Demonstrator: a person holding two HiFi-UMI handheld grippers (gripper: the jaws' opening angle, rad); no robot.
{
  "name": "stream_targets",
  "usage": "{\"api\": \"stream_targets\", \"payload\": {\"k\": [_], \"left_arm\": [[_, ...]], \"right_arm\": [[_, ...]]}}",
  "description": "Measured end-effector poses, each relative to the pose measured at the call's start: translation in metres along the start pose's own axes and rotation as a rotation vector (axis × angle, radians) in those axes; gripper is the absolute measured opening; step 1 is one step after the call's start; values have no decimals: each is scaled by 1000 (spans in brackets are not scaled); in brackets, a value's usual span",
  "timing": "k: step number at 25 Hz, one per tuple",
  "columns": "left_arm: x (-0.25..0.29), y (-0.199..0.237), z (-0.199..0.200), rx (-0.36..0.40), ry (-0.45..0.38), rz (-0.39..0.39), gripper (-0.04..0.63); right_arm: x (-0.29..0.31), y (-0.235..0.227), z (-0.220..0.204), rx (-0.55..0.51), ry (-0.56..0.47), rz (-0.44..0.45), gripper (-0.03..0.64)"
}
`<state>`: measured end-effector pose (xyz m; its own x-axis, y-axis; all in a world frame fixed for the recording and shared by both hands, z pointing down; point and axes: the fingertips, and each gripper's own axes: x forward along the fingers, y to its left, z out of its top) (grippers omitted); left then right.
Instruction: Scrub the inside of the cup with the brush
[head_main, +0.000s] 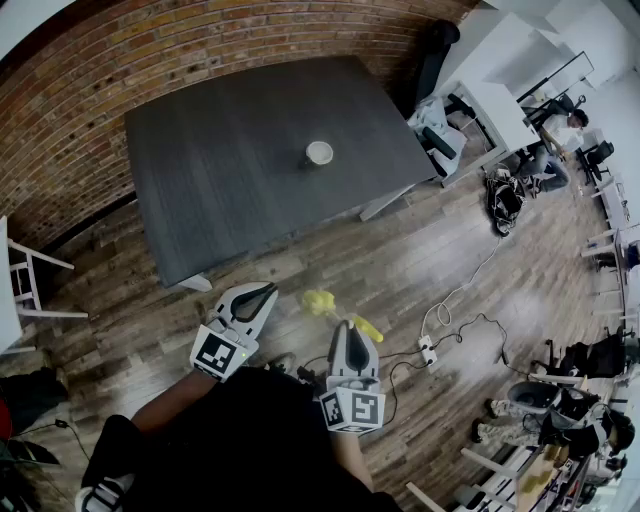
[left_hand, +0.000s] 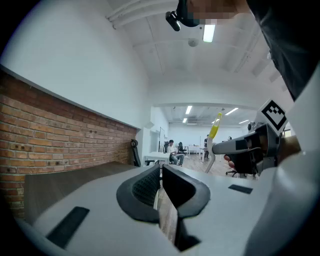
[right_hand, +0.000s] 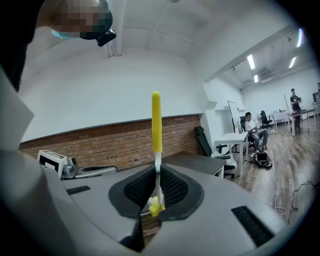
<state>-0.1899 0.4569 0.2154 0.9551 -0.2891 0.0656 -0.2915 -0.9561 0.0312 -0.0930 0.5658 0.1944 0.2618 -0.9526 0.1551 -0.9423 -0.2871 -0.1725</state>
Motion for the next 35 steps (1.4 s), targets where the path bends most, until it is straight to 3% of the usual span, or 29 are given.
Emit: {"api": "stream_targets", "payload": {"k": [15,29,33,35], "left_arm": [[-15,16,-5,-3,3,-14,44],[-55,67,-35,-31,29,-66,44],[-54,77,-48,-73,41,-79,44],[-47,82,-47,-60,50,-82,44]], "right_arm": [[4,20,1,17,-16,-9,44],[25,70,-16,5,-2,-118,44],[35,77,-19,0,7,-131,44],[43,75,-19,0,13,-133,44]]}}
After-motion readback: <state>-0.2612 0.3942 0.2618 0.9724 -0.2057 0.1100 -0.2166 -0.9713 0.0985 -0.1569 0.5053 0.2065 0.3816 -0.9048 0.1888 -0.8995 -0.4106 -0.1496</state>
